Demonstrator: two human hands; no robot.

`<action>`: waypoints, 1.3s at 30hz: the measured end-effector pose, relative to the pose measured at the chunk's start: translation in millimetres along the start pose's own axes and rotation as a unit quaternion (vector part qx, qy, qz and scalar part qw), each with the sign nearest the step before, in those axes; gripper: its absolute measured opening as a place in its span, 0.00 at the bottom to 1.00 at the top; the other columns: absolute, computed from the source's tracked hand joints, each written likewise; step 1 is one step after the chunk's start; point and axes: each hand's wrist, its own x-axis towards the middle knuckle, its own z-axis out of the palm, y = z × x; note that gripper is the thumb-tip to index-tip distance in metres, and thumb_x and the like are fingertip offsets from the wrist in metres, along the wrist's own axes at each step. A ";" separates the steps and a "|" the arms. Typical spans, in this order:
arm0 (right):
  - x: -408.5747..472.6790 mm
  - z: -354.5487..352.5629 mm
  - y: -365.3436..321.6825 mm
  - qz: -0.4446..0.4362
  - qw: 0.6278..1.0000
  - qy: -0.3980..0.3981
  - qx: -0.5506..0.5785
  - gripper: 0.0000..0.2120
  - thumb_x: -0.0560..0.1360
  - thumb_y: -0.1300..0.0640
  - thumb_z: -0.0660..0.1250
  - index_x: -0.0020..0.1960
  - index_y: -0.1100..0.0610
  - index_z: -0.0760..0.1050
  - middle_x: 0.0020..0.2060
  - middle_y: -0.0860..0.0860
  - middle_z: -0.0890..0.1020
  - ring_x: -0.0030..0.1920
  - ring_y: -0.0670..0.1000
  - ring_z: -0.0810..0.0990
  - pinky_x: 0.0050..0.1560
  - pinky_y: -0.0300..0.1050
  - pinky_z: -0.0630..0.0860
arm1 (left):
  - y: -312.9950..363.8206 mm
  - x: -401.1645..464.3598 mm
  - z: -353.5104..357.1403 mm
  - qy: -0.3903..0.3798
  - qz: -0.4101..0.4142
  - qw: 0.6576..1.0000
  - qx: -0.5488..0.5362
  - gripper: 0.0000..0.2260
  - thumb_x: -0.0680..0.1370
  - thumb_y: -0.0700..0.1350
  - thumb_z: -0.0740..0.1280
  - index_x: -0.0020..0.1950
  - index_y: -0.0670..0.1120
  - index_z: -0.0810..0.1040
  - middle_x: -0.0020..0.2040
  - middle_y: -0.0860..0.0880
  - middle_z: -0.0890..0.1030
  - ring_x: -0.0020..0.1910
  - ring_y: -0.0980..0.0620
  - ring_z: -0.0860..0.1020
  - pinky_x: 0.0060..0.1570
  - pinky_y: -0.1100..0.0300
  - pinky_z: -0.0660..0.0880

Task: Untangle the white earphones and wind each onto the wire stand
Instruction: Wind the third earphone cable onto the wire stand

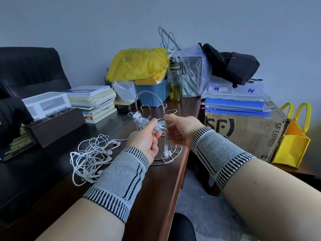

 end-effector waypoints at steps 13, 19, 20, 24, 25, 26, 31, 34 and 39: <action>1.5 0.4 1.0 -0.033 0.999 0.020 -0.028 0.18 0.70 0.44 0.71 0.36 0.59 0.76 0.35 0.54 0.82 0.36 0.53 0.79 0.40 0.44 0.73 | 4.5 1.5 6.7 0.021 -0.032 0.999 -0.028 0.10 0.75 0.49 0.73 0.40 0.48 0.74 0.29 0.54 0.75 0.18 0.61 0.65 0.19 0.69 0.61; 1.0 1.2 -0.9 -0.039 0.999 0.018 -0.005 0.14 0.70 0.48 0.72 0.36 0.59 0.76 0.32 0.52 0.81 0.35 0.52 0.80 0.43 0.46 0.75 | 6.7 -2.1 8.9 0.016 -0.046 0.998 -0.046 0.09 0.76 0.47 0.72 0.40 0.48 0.73 0.26 0.55 0.74 0.19 0.61 0.64 0.19 0.69 0.60; 0.9 1.3 -1.3 -0.040 0.999 0.017 0.001 0.14 0.71 0.49 0.72 0.36 0.58 0.76 0.31 0.52 0.81 0.34 0.52 0.80 0.43 0.46 0.75 | 7.0 -2.1 9.1 0.015 -0.048 0.998 -0.049 0.09 0.76 0.47 0.72 0.40 0.48 0.73 0.26 0.55 0.74 0.19 0.61 0.64 0.19 0.69 0.60; -0.2 2.6 -2.1 -0.040 0.999 0.017 0.017 0.13 0.71 0.50 0.72 0.36 0.59 0.76 0.33 0.53 0.80 0.34 0.53 0.79 0.42 0.46 0.73 | 6.5 -1.6 7.2 0.008 -0.056 0.997 -0.051 0.10 0.75 0.49 0.72 0.40 0.48 0.73 0.27 0.55 0.73 0.20 0.61 0.64 0.20 0.69 0.60; -0.6 3.1 -1.7 -0.039 0.999 0.016 0.022 0.12 0.71 0.50 0.72 0.37 0.59 0.76 0.34 0.53 0.80 0.35 0.53 0.78 0.42 0.46 0.72 | 5.7 -2.1 6.5 0.004 -0.055 0.997 -0.051 0.11 0.75 0.49 0.73 0.40 0.48 0.72 0.27 0.55 0.73 0.21 0.60 0.63 0.20 0.68 0.60; -0.7 3.9 -1.2 -0.039 0.999 0.015 0.028 0.12 0.71 0.51 0.72 0.37 0.58 0.76 0.34 0.53 0.80 0.36 0.53 0.78 0.41 0.46 0.71 | 4.9 -2.6 6.1 0.000 -0.053 0.997 -0.054 0.11 0.75 0.49 0.73 0.40 0.48 0.73 0.27 0.55 0.73 0.22 0.60 0.63 0.21 0.68 0.60; 0.4 6.7 -0.6 -0.043 0.998 0.030 0.038 0.10 0.70 0.52 0.72 0.36 0.57 0.77 0.35 0.53 0.81 0.37 0.53 0.77 0.39 0.44 0.70 | 7.3 -7.9 9.8 0.000 -0.055 0.995 -0.085 0.08 0.76 0.45 0.72 0.40 0.49 0.74 0.29 0.55 0.73 0.21 0.61 0.64 0.21 0.69 0.59; 1.2 6.6 -0.8 -0.049 0.998 0.032 0.040 0.09 0.70 0.54 0.72 0.36 0.57 0.77 0.36 0.54 0.80 0.37 0.53 0.75 0.34 0.41 0.68 | 8.8 -9.7 16.0 0.017 -0.053 0.993 -0.102 0.08 0.77 0.42 0.70 0.39 0.47 0.74 0.31 0.55 0.73 0.20 0.61 0.63 0.19 0.69 0.59; 2.8 8.0 -0.9 -0.057 0.996 0.034 0.052 0.06 0.69 0.56 0.72 0.41 0.58 0.78 0.36 0.55 0.78 0.37 0.53 0.73 0.31 0.40 0.67 | 11.0 -11.5 20.4 0.032 -0.059 0.991 -0.112 0.11 0.77 0.41 0.68 0.36 0.46 0.72 0.30 0.54 0.70 0.16 0.60 0.62 0.18 0.69 0.59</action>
